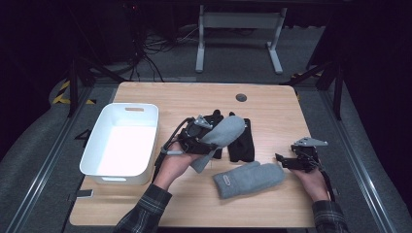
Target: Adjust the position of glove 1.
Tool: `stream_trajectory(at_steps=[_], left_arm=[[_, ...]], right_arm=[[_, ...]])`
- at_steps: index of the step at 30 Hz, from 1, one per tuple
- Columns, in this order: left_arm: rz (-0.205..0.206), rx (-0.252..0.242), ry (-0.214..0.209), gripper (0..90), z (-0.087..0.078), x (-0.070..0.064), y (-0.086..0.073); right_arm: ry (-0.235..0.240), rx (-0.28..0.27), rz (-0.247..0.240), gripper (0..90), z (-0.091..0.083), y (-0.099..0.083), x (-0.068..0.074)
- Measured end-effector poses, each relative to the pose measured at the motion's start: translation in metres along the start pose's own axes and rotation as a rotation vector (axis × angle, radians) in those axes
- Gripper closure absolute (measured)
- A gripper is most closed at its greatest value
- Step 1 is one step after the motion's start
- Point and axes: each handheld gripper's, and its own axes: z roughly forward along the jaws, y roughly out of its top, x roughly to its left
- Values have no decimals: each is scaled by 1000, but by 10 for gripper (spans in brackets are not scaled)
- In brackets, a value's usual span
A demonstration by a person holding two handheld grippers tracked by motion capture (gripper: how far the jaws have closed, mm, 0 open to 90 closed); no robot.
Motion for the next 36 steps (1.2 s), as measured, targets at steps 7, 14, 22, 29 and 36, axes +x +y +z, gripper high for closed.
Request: stream_trajectory(at_steps=[7, 14, 22, 29, 36], left_arm=[[67, 38, -53, 612, 8, -24, 5], [139, 78, -90, 612, 24, -46, 10], [204, 118, -123, 611, 42, -62, 16], [276, 148, -146, 609, 57, -71, 22], [334, 175, -179, 603, 68, -76, 25]], right_arm=[[0, 0, 0, 207, 0, 0, 0], [1, 0, 0, 207, 0, 0, 0], [1, 0, 0, 207, 0, 0, 0], [1, 0, 1, 208, 0, 0, 0], [2, -1, 0, 209, 0, 0, 0]])
